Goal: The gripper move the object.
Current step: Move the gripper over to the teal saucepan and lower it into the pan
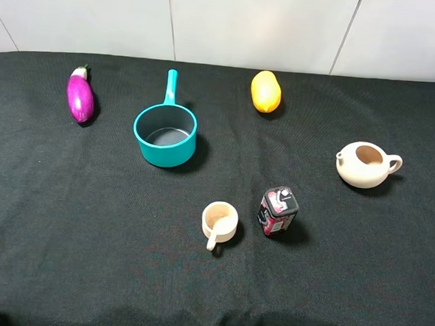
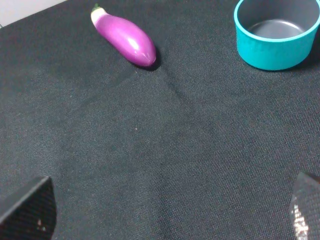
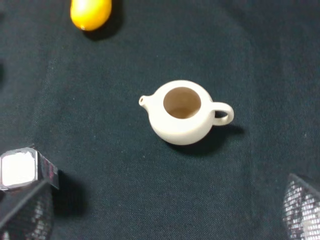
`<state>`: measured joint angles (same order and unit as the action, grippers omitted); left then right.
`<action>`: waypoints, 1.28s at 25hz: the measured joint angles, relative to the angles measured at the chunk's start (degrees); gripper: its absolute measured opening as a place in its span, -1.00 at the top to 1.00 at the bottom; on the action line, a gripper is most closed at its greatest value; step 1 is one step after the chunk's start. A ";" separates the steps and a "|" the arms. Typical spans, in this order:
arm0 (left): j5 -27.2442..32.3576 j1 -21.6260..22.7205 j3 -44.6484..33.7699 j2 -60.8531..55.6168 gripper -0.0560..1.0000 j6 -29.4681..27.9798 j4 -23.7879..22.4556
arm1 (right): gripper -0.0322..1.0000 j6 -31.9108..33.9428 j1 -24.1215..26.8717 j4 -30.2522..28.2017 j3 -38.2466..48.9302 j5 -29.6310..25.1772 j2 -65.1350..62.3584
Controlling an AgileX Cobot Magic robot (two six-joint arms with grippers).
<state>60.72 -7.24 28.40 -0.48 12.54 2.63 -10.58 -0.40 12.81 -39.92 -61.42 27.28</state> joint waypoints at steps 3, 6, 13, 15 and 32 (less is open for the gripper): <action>0.00 0.00 0.00 0.00 -0.98 0.00 0.00 | -0.41 0.00 -1.69 -0.38 -1.47 0.00 3.31; 0.00 0.00 0.00 0.00 -0.98 0.00 0.00 | -0.41 0.00 -3.07 -0.62 -3.33 0.00 7.67; 0.00 0.00 0.00 0.00 -0.98 0.00 0.00 | -0.41 0.00 -7.67 -1.56 -8.36 -0.06 18.18; 0.00 0.00 0.00 0.00 -0.98 0.00 0.00 | -0.41 0.00 -9.74 -2.03 -10.20 -0.19 21.87; 0.00 0.00 0.00 0.00 -0.98 0.00 0.00 | -0.41 4.54 -27.48 -10.89 -30.54 -3.47 50.04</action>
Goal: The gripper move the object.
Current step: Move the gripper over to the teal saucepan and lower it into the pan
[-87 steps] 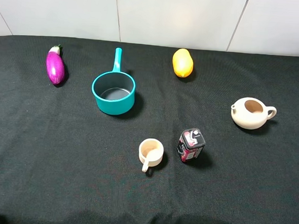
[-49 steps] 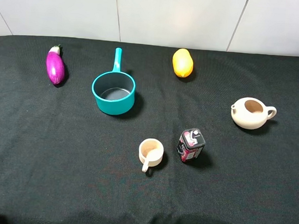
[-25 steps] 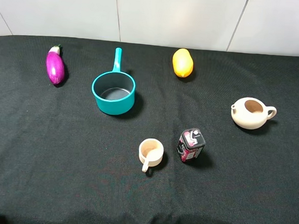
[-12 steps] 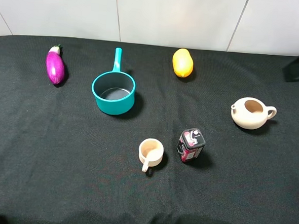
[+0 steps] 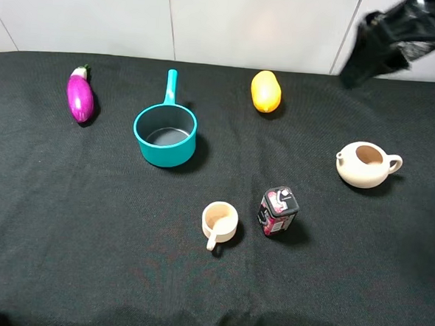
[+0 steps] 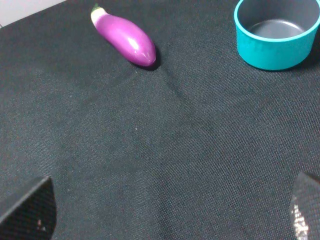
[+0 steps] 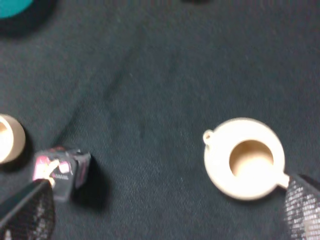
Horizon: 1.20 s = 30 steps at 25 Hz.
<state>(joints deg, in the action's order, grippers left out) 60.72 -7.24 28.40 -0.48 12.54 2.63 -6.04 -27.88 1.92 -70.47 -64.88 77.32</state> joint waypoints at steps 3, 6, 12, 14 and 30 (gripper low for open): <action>0.00 0.00 0.00 0.00 -0.98 0.00 0.00 | -0.41 1.41 -2.57 -1.00 -3.64 -0.98 3.64; 0.00 0.00 0.00 0.00 -0.98 0.00 0.00 | -0.41 2.28 -4.84 -1.53 -7.41 -1.45 7.00; 0.00 0.00 0.00 0.00 -0.98 0.00 0.00 | -0.41 3.79 -9.02 -1.92 -14.32 -3.71 13.41; 0.00 0.00 0.00 0.00 -0.98 0.00 0.00 | -0.41 4.71 -10.52 -2.67 -16.53 -4.06 15.63; 0.00 0.00 0.00 0.00 -0.98 0.00 0.00 | -0.41 8.56 -18.15 -2.66 -30.21 -4.47 30.38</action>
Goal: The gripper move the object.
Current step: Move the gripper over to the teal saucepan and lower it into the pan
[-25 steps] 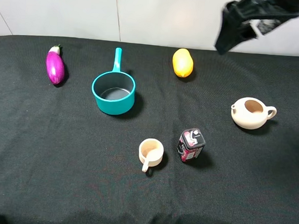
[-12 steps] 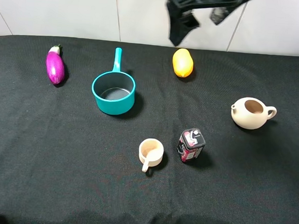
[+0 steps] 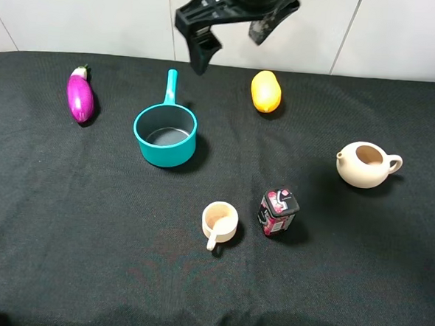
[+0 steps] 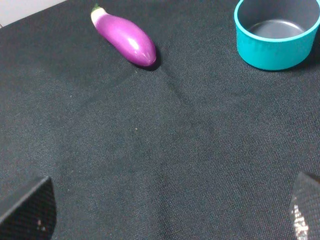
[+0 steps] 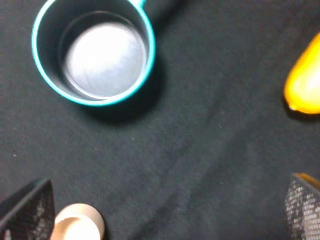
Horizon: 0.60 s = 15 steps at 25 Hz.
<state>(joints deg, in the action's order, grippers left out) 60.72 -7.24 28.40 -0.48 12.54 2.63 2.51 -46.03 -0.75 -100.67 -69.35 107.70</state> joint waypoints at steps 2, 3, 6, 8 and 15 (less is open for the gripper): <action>0.00 0.00 0.00 0.00 -0.98 0.00 0.00 | -0.41 0.68 -0.43 0.21 -0.59 0.35 1.43; 0.00 0.00 0.00 0.00 -0.98 0.00 0.00 | -0.41 0.95 -0.61 0.75 -0.83 0.53 2.03; 0.00 0.00 0.00 0.00 -0.98 0.00 0.00 | -0.41 1.74 -0.75 1.55 -1.70 0.80 3.79; 0.00 0.00 0.00 0.00 -0.98 0.00 0.00 | -0.41 2.02 -0.86 2.21 -2.14 1.00 4.95; 0.00 0.00 0.00 0.00 -0.98 0.00 0.00 | -0.41 2.15 -0.92 3.76 -5.20 2.00 10.21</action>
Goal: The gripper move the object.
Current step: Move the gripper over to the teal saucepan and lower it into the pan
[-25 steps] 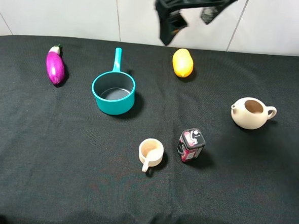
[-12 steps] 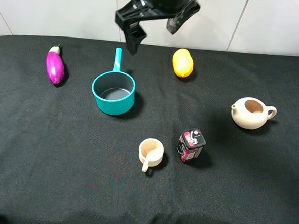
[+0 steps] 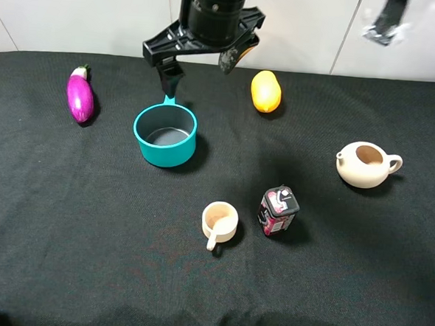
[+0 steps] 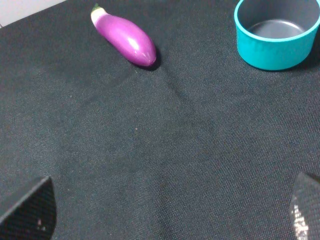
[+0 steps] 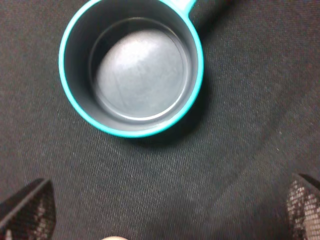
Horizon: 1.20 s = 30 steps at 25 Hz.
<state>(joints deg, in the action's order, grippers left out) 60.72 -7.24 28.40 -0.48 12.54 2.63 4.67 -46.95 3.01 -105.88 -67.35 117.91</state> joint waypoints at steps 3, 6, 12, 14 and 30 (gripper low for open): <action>0.00 0.00 0.00 0.00 -0.98 0.00 0.00 | -0.41 0.05 0.00 0.29 -2.06 0.11 2.72; 0.00 0.00 0.00 0.00 -0.98 0.00 0.00 | -0.41 0.05 0.00 0.40 -3.69 0.17 5.25; 0.00 0.00 0.00 0.00 -0.98 0.00 0.00 | -0.41 0.05 0.00 0.40 -5.17 1.34 9.19; 0.00 0.00 0.00 0.00 -0.98 0.00 0.00 | -0.41 0.05 0.00 0.40 -6.34 1.69 10.84; 0.00 0.00 0.00 0.00 -0.98 0.00 0.00 | -0.41 -1.58 2.58 0.41 -9.33 4.21 19.51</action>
<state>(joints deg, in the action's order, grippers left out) 60.72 -7.24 28.40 -0.48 12.54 2.63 3.09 -44.37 3.42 -115.20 -63.14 137.41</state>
